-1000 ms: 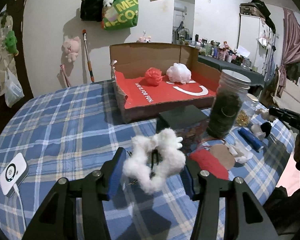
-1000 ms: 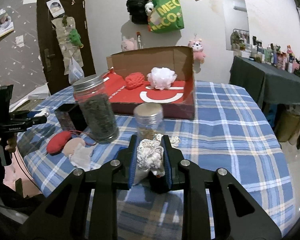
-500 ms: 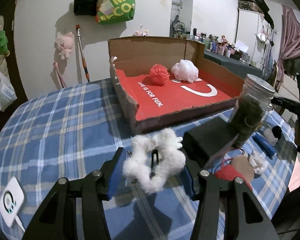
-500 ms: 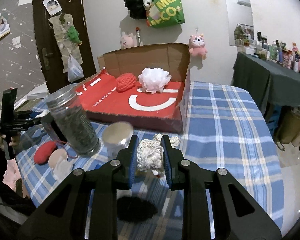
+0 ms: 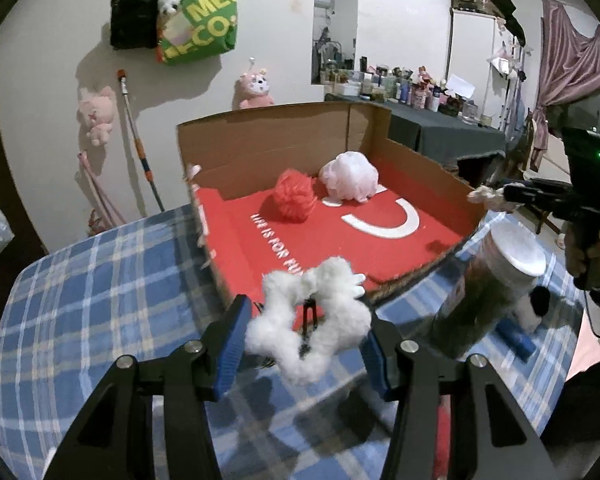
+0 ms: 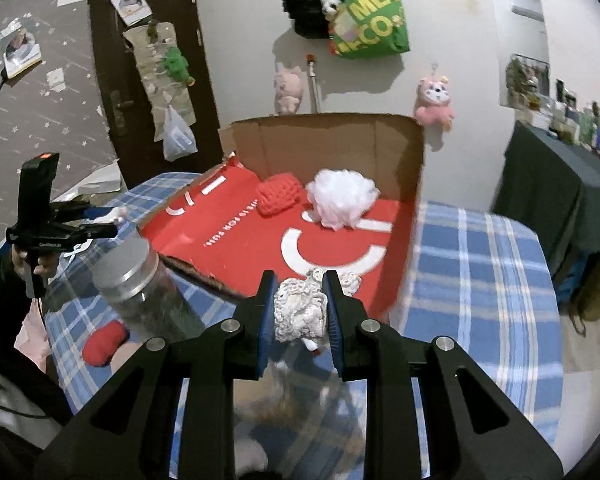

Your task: Organize soft objects

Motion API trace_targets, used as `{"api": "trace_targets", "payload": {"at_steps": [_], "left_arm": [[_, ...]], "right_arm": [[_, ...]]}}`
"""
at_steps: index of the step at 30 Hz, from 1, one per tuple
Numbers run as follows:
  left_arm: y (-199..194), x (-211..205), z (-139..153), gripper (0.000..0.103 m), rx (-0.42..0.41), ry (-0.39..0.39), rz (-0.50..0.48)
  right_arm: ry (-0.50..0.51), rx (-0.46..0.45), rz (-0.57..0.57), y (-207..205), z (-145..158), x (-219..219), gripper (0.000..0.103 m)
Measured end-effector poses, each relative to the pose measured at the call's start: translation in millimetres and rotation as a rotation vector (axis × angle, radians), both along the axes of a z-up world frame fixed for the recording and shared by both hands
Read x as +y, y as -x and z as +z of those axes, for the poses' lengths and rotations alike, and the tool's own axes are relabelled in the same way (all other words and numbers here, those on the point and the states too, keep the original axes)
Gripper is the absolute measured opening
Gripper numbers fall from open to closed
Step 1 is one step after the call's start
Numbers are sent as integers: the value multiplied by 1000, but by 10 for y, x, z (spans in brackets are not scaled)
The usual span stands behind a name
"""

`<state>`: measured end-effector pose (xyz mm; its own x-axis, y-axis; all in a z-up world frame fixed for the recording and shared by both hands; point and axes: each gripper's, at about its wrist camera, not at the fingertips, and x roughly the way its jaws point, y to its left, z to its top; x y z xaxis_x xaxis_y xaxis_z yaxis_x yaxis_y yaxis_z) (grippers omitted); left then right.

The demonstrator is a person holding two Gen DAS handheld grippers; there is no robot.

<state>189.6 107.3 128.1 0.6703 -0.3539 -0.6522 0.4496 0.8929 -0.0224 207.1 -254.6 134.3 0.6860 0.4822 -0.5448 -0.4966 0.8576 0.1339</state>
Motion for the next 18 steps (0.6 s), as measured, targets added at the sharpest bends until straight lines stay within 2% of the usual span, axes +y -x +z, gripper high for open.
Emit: {"api": "trace_targets", "payload": {"at_steps": [7,11,14,18], "left_arm": [[-611,-376,56,54,68,-75,9],[-969,-577,-56,54,130,-145,20],[-1180,-669,-152,54,182,-166,28],[-1382,-784,-300,54,209,-233,51]], "right_arm": [[103,32,27,-542,54,381,22],[184,102,-8,-946,-44,576,22],[253,165,-39,-1243,-157,696,22],[322,215,-69,-1503,-281,804,22]]}}
